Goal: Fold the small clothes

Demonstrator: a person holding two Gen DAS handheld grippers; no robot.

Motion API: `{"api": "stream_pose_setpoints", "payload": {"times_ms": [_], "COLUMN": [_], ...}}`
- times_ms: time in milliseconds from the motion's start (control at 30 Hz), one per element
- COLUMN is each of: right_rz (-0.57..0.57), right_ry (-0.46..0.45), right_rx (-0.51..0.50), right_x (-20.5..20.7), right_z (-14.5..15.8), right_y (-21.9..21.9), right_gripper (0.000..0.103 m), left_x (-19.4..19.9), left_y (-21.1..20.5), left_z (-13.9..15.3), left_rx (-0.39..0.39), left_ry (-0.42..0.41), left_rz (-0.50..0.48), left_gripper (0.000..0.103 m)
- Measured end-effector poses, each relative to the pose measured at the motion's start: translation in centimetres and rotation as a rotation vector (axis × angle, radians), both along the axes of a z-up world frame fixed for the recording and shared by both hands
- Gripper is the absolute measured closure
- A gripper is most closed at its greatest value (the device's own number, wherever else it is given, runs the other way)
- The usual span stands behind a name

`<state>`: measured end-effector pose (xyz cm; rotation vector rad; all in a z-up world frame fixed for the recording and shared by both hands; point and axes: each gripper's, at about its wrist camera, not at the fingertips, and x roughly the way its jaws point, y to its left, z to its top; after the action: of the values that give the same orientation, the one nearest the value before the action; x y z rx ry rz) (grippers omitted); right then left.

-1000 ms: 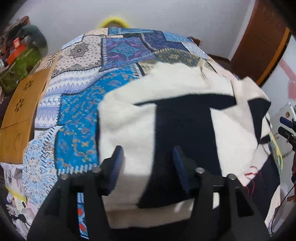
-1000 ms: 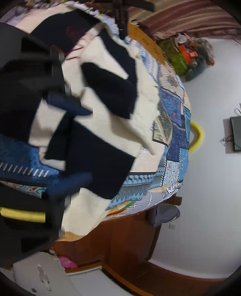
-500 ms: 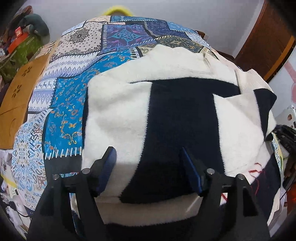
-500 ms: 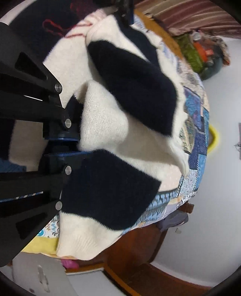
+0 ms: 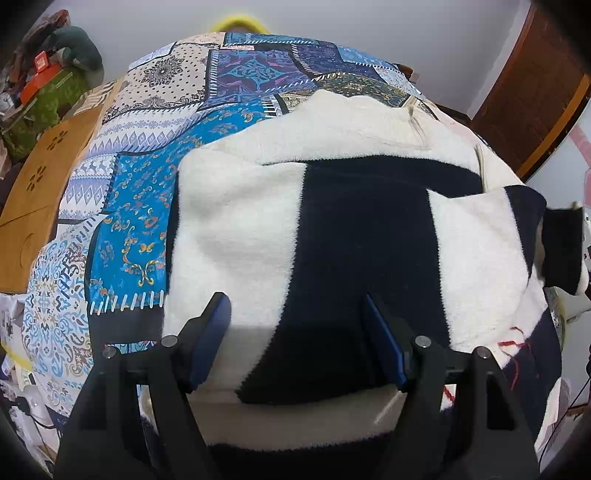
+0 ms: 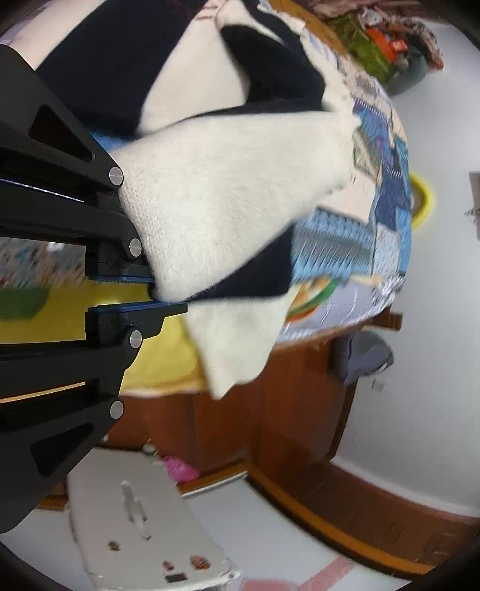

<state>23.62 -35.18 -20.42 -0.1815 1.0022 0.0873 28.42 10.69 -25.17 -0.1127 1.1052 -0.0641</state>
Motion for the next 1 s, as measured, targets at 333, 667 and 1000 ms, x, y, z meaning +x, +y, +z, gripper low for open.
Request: {"api": "stream_pose_setpoints", "payload": {"times_ms": [333,667,1000], "right_rz": [0.075,0.269,0.024], "right_ry": [-0.087,-0.162,0.049], "right_rx": [0.052,0.275,0.356], "right_x": [-2.9,0.7,11.7], "right_z": [6.2,8.4,0.1], "right_y": [0.9,11.2,11.4], "right_gripper": [0.070,0.044,0.058], "left_x": [-0.5,-1.7,-1.8], "left_y": [0.2,2.4,3.0], "left_z": [1.6,3.7,3.0], "left_rx": [0.041,0.052,0.072], "left_ry": [-0.046,-0.091,-0.080], "left_rz": [-0.018,0.026,0.032], "left_gripper": [0.030,0.030,0.030]}}
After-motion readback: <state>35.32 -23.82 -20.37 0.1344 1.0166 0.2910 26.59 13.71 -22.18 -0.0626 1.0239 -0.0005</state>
